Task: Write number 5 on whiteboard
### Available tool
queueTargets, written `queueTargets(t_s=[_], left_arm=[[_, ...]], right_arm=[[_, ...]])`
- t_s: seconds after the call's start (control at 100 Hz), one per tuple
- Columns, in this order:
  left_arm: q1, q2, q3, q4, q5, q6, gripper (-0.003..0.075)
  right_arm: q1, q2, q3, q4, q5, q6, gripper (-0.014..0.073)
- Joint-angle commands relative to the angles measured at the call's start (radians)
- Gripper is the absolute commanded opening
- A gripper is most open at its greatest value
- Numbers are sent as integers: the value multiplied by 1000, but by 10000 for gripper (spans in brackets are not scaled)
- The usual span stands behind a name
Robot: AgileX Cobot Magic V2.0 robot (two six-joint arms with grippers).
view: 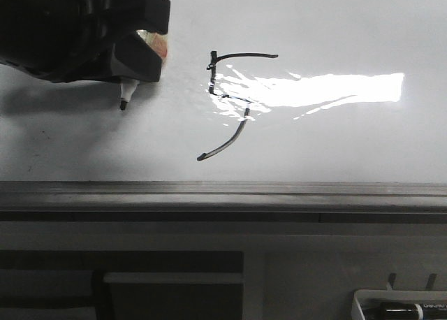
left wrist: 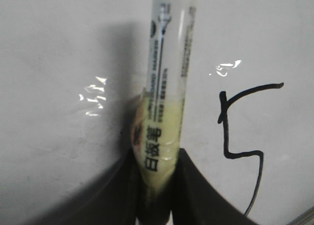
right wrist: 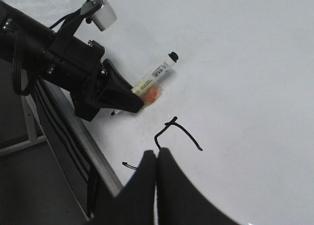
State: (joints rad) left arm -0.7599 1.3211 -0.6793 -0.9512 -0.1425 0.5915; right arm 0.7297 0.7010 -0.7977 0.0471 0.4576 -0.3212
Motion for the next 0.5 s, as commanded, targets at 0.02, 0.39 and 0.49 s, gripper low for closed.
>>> queueTargets(t_s=[0.02,0.39,0.49], left_arm=[[4,11,-17,-51,-63,-7,25],[4,13,-17,-61,-65,-7,391],[4,13,-17,-61,-74,-7,393]], right_arm=[[-4,-4,-26,5,-71,4,-61],[-4,-4,-26,12,-71,4,-61],[-4,-4,-26,14,-71,4,-61]])
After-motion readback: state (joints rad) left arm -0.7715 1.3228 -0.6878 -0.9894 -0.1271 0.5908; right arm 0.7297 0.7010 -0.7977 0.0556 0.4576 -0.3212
